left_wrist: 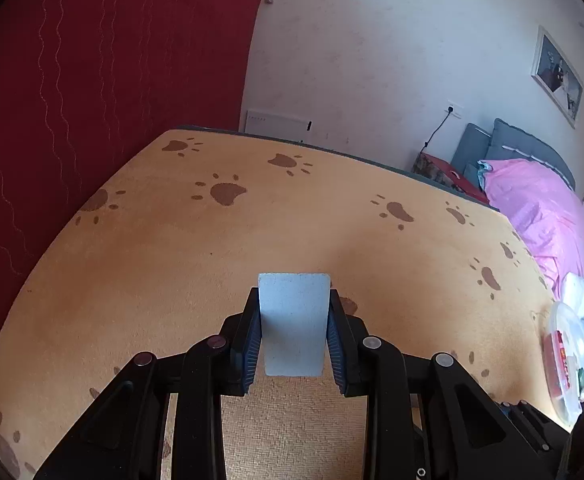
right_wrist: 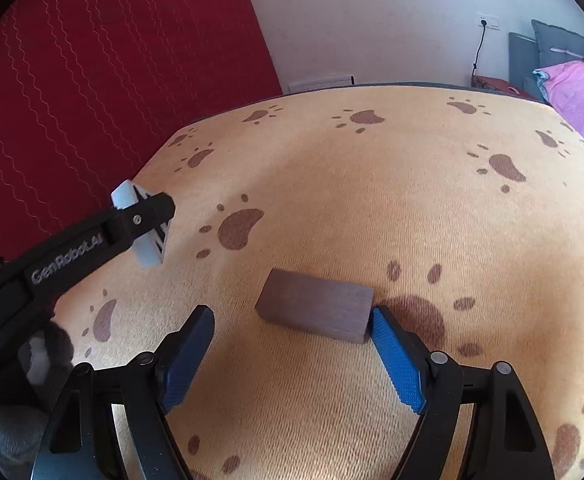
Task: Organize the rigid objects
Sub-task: 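Grasp the white block with the left gripper while the right grasps the brown block, then carry the brown block into the bowl and release it with the right gripper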
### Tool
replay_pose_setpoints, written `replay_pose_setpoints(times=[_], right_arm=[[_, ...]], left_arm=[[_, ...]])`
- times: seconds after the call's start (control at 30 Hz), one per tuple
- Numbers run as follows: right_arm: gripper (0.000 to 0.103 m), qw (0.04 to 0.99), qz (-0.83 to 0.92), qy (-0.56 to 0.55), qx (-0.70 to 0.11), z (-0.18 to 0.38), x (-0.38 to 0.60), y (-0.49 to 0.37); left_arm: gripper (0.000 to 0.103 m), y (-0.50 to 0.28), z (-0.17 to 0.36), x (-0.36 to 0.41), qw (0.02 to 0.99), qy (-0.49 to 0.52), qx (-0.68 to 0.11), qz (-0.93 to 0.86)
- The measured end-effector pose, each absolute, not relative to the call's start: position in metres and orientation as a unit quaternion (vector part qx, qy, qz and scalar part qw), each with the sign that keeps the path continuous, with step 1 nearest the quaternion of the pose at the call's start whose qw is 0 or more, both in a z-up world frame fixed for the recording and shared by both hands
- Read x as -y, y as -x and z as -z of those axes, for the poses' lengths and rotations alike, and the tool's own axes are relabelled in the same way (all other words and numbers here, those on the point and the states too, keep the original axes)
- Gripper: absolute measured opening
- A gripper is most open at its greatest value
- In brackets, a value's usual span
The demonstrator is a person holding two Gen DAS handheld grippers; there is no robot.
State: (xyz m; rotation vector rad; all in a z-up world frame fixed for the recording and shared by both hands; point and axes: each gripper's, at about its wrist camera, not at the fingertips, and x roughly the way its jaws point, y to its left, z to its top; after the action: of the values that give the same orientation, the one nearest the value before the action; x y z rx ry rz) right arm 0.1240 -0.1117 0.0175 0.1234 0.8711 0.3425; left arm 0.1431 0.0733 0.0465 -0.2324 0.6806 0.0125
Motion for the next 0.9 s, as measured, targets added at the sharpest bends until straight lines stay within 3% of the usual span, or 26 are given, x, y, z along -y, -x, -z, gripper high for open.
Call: replay_pose_setpoints(times=[0.17, 0.33, 0.9], right_arm=[[0.082, 0.897, -0.145, -0.018, -0.416, -0.016, 0.102, -0.133], [0.067, 0.903, -0.124, 0.014, -0.412, -0.016, 0.099, -0.135], [0.067, 0.915, -0.121, -0.004, -0.385, -0.027, 0.132, -0.110]], left_arm=[[0.030, -0.144, -0.044, -0.073, 0.935, 0.114, -0.336, -0.007], [0.030, -0.144, -0.043, -0.073, 0.935, 0.113, -0.337, -0.006], [0.030, -0.142, -0.038, -0.061, 0.935, 0.103, -0.341, 0.003]])
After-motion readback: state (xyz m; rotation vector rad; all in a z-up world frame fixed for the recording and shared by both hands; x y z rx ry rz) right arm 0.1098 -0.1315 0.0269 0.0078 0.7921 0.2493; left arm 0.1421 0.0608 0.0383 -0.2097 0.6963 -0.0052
